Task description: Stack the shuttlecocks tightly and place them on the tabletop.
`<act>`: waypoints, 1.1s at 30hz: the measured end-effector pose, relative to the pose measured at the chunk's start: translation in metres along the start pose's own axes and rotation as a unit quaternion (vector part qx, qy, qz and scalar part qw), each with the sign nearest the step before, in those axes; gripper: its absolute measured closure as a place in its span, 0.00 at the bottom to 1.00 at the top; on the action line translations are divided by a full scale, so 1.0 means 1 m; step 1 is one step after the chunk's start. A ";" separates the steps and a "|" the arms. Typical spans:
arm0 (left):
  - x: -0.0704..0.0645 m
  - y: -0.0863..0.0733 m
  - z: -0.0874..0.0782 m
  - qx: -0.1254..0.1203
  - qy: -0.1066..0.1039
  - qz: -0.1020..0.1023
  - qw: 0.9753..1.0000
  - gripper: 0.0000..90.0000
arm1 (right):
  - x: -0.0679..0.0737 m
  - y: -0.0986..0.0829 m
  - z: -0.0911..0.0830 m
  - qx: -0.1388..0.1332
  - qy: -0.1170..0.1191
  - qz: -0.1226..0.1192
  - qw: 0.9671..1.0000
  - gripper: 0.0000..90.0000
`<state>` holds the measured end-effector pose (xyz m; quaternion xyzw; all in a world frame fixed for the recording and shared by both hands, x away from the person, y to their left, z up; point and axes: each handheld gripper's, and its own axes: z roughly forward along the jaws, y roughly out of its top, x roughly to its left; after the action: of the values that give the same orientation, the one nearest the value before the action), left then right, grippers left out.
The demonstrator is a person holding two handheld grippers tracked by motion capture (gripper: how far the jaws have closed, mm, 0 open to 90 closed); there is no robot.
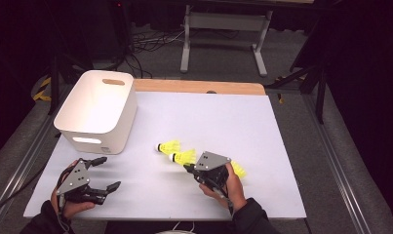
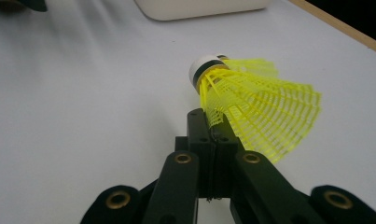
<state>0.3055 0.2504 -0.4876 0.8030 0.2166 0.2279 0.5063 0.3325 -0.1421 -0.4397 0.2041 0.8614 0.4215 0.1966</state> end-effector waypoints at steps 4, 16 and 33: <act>0.000 0.000 0.000 0.000 0.000 0.000 1.000 0.10 | -0.015 0.003 -0.002 0.006 -0.020 0.015 1.000 1.00; 0.001 0.000 -0.001 -0.003 -0.005 -0.002 1.000 0.09 | -0.036 0.008 0.012 0.044 -0.028 0.047 0.998 1.00; 0.001 0.000 0.000 -0.004 -0.014 -0.002 1.000 0.09 | -0.036 0.016 0.047 0.079 -0.005 0.044 0.996 1.00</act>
<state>0.3063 0.2511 -0.4879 0.8038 0.2102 0.2168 0.5125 0.3899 -0.1214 -0.4476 0.2592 0.8810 0.3596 0.1655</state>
